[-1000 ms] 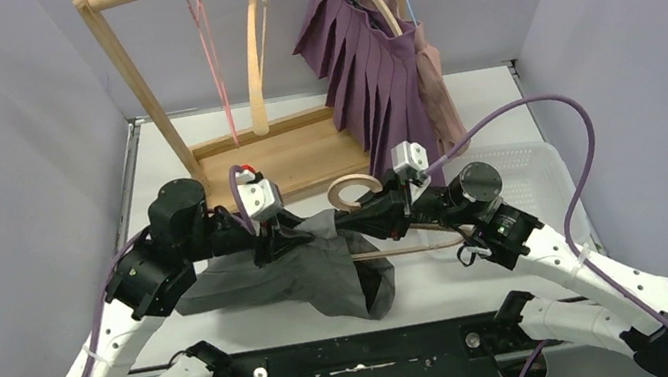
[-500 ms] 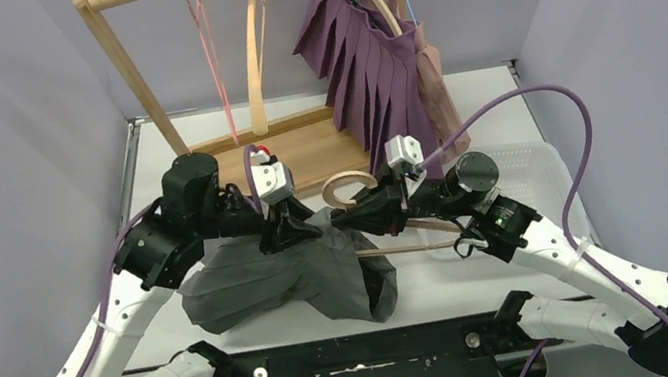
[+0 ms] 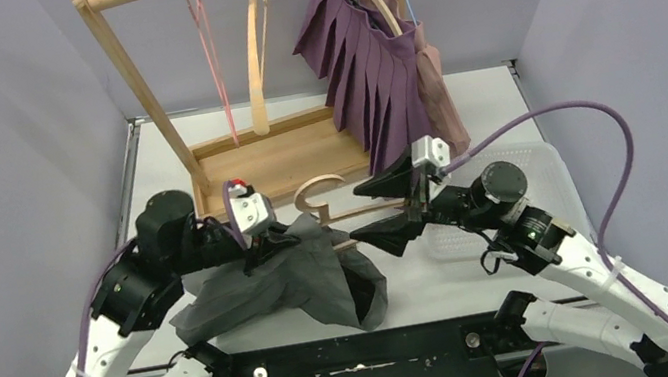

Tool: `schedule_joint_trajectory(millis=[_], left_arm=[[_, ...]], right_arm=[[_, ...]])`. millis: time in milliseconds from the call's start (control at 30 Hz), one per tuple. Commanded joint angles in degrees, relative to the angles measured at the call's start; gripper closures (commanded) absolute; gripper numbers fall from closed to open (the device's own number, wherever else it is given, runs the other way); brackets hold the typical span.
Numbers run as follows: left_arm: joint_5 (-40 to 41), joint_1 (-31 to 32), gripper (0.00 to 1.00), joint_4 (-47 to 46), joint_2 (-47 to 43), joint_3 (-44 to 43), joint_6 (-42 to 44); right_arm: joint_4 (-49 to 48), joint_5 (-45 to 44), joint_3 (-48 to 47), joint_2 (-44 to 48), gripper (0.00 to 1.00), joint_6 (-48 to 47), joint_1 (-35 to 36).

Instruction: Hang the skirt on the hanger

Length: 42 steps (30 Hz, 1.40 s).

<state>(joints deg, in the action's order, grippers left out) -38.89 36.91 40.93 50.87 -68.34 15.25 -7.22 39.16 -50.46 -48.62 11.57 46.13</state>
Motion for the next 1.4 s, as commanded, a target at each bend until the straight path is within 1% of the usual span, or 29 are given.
schedule_joint_trajectory(millis=[0,133,267,333,467,533,633,733,800,833,867,900,933,967,1000,1033,1100,1167,1267,1367], left_arm=[[15.97,-0.32,1.00,-10.05,-9.56,2.41,-2.90],[20.45,-0.27,1.00,-11.98,-13.89,3.37,-4.61],[23.00,-0.27,1.00,-13.07,-15.16,3.32,-5.59],[23.98,-0.31,1.00,-13.35,-15.20,3.10,-5.60],[25.00,-0.31,1.00,-13.59,-15.24,2.92,-5.57],[25.25,-0.26,1.00,-13.51,-15.30,2.84,-5.43],[25.20,-0.26,1.00,-13.38,-15.54,2.99,-5.24],[24.94,-0.22,1.00,-13.17,-15.93,3.08,-5.28],[25.00,-0.33,1.00,-13.11,-16.17,3.12,-5.33],[25.01,-0.29,1.00,-13.03,-16.34,3.12,-5.32],[25.01,-0.26,1.00,-12.87,-16.53,3.14,-5.31],[25.15,-0.29,1.00,-12.70,-16.77,3.06,-5.31],[25.18,-0.28,1.00,-12.34,-16.97,2.99,-5.17],[25.18,-0.26,1.00,-11.77,-17.21,2.83,-5.10],[25.12,-0.29,1.00,-10.95,-17.43,2.63,-4.91],[24.74,-0.30,1.00,-9.87,-17.73,2.41,-4.79],[23.18,-0.25,1.00,-6.73,-18.31,1.88,-4.62],[20.97,-0.21,1.00,-3.13,-19.07,1.43,-5.21],[16.35,-0.23,1.00,-0.19,-20.88,2.07,-6.68],[14.13,-0.14,1.00,2.84,-21.11,2.26,-7.48]], right_arm=[[7.93,-13.21,-0.84,6.36,0.24,-1.30,0.03],[10.80,-22.43,1.80,9.96,0.22,2.72,0.01],[12.91,-27.22,5.09,9.42,0.22,10.42,0.01],[14.33,-29.34,7.33,7.84,0.23,17.16,-0.03],[13.89,-29.47,11.52,3.11,0.27,25.43,0.37],[11.87,-31.07,13.04,0.64,0.28,28.03,1.67],[10.90,-36.99,14.23,-2.41,0.25,30.47,3.80],[8.39,-38.60,14.58,-6.73,0.27,31.77,3.94],[6.89,-38.44,13.66,-9.64,0.32,32.28,4.10],[6.07,-38.11,13.26,-10.95,0.35,32.58,4.19],[5.27,-38.03,13.09,-11.94,0.43,32.94,4.23],[4.80,-38.40,13.10,-12.76,0.54,33.63,4.20],[4.81,-39.33,13.07,-13.14,0.69,34.64,4.15],[5.27,-41.32,13.10,-13.25,0.81,35.53,3.97],[6.23,-43.46,12.94,-13.09,0.90,36.38,3.86],[7.61,-45.65,12.70,-12.65,0.94,37.08,3.68],[10.74,-50.55,11.95,-10.18,1.00,37.97,3.15],[13.27,-54.40,10.86,-7.60,1.00,37.96,2.41],[18.75,-58.54,7.87,-4.41,1.00,38.76,0.60],[23.83,-61.94,4.09,-2.53,1.00,40.25,-0.61]])
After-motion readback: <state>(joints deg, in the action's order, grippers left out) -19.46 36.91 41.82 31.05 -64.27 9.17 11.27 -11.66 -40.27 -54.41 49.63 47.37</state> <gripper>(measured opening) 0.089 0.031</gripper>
